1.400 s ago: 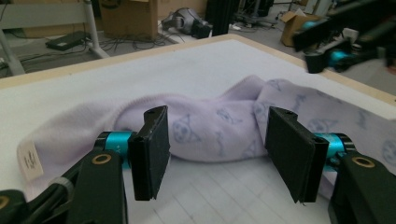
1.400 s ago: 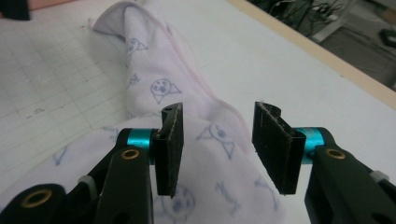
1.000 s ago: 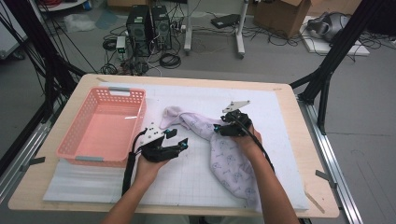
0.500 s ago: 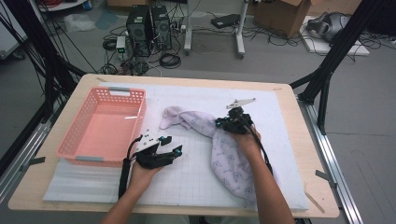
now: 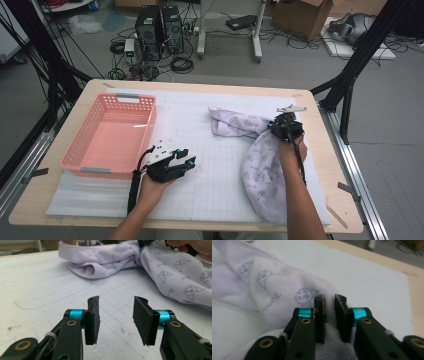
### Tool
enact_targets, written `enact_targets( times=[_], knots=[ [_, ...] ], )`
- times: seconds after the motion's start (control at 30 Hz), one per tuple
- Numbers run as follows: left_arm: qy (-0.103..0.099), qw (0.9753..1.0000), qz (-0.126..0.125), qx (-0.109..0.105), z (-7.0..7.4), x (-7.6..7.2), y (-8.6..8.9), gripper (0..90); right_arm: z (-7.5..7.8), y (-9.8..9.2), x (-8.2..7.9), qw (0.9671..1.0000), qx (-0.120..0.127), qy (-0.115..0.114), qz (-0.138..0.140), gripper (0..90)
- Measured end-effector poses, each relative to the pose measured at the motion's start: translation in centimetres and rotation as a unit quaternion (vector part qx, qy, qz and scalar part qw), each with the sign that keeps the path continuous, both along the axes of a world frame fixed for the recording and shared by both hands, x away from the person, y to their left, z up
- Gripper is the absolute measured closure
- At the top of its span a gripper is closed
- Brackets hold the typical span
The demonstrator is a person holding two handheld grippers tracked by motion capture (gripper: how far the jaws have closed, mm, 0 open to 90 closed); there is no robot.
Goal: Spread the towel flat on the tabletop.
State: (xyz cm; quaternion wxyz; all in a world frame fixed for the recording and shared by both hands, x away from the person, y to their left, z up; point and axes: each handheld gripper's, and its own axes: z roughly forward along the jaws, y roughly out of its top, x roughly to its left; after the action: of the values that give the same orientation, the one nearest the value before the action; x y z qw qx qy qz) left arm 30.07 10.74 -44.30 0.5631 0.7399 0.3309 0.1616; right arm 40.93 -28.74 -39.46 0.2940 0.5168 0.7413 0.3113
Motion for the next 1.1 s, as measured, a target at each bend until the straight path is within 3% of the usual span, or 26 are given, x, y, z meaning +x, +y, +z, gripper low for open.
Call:
enact_targets(
  times=[0.03,0.07,0.17,0.2,0.23,0.27,0.3,0.33,0.5,0.53,0.57,0.6,0.7,0.73,0.77,0.83,0.87,0.9,0.93,0.97,1.0,1.03,1.07,1.1],
  knots=[
    [-0.001,1.0,0.001,0.0,0.0,0.0,0.1,56.3,0.0,0.0,0.0,1.0,0.0,0.0,0.0,71.4],
    [-0.004,1.0,0.006,-0.003,0.1,0.1,0.4,56.2,-0.2,-1.1,-0.6,0.9995,0.028,-0.007,-0.016,63.8],
    [-0.005,0.9999,0.014,-0.009,0.1,0.2,0.8,53.2,0.3,-1.4,-1.4,0.9993,0.031,-0.018,-0.009,59.2],
    [-0.006,0.9996,0.02,-0.019,0.2,0.3,1.1,51.8,0.9,-1.1,-2.1,0.9987,0.039,-0.032,0.008,53.5],
    [-0.006,0.9996,0.02,-0.019,0.2,0.3,1.1,51.7,0.9,-1.1,-2.1,0.9987,0.039,-0.032,0.008,53.5],
    [-0.009,0.9994,0.025,-0.024,0.2,0.3,1.3,51.5,1.3,-0.4,-2.6,0.9976,0.041,-0.04,0.039,49.9],
    [-0.009,0.9994,0.025,-0.024,0.2,0.3,1.3,51.1,1.3,-0.4,-2.6,0.9976,0.041,-0.04,0.039,49.9],
    [-0.007,0.9994,0.025,-0.022,0.2,0.3,1.3,51.0,1.1,0.6,-2.6,0.9962,0.043,-0.026,0.071,46.5],
    [-0.006,0.9997,0.021,-0.011,0.0,0.1,1.2,51.0,-0.5,2.7,-1.4,0.9934,0.017,0.005,0.113,39.6],
    [-0.007,0.9998,0.019,-0.007,0.0,0.1,1.2,50.9,-1.4,3.8,-0.5,0.9905,-0.002,0.014,0.137,36.8],
    [-0.007,0.9998,0.019,-0.007,0.0,0.1,1.2,50.9,-1.4,3.8,-0.5,0.9905,-0.002,0.014,0.137,36.8],
    [-0.007,0.9998,0.019,-0.007,0.0,0.1,1.2,50.8,-2.3,4.8,0.7,0.9872,-0.021,0.028,0.155,33.7],
    [-0.006,0.9997,0.021,-0.01,0.0,0.1,1.2,50.2,-3.0,5.5,1.8,0.9869,-0.019,0.044,0.154,33.1],
    [-0.008,0.9998,0.019,-0.009,0.0,0.1,1.2,50.1,-3.6,5.9,2.6,0.987,-0.018,0.055,0.15,38.6],
    [-0.008,0.9998,0.019,-0.009,0.0,0.1,1.2,50.1,-3.6,5.9,2.6,0.987,-0.018,0.055,0.15,38.6],
    [-0.01,0.9997,0.02,-0.008,0.0,0.1,1.3,50.1,-4.1,6.4,2.8,0.9867,-0.048,0.052,0.147,48.3],
    [-0.01,0.9997,0.022,-0.008,0.0,0.1,1.5,50.2,-3.8,6.5,2.6,0.9869,-0.059,0.048,0.142,73.6],
    [-0.01,0.9997,0.022,-0.008,0.0,0.1,1.5,50.3,-3.8,6.5,2.6,0.9869,-0.059,0.048,0.142,73.6],
    [-0.01,0.9996,0.024,-0.01,0.1,0.1,1.6,50.8,-3.4,6.4,2.4,0.9858,-0.031,0.058,0.154,77.8],
    [-0.01,0.9996,0.024,-0.01,0.1,0.1,1.6,51.3,-3.4,6.4,2.4,0.9858,-0.031,0.058,0.154,77.8],
    [-0.012,0.9996,0.025,-0.011,0.1,0.1,1.6,51.4,-2.9,6.7,2.0,0.9809,0.009,0.071,0.181,78.2],
    [-0.011,0.9995,0.026,-0.01,0.1,0.2,1.7,51.4,-2.9,6.7,2.0,0.9809,0.009,0.071,0.181,78.2],
    [-0.012,0.9995,0.028,-0.011,0.1,0.2,1.7,51.7,-2.2,7.4,1.5,0.971,0.06,0.074,0.22,78.1],
    [-0.012,0.9995,0.028,-0.011,0.1,0.2,1.7,51.7,-2.2,7.4,1.5,0.971,0.06,0.074,0.22,78.1]
  ],
)
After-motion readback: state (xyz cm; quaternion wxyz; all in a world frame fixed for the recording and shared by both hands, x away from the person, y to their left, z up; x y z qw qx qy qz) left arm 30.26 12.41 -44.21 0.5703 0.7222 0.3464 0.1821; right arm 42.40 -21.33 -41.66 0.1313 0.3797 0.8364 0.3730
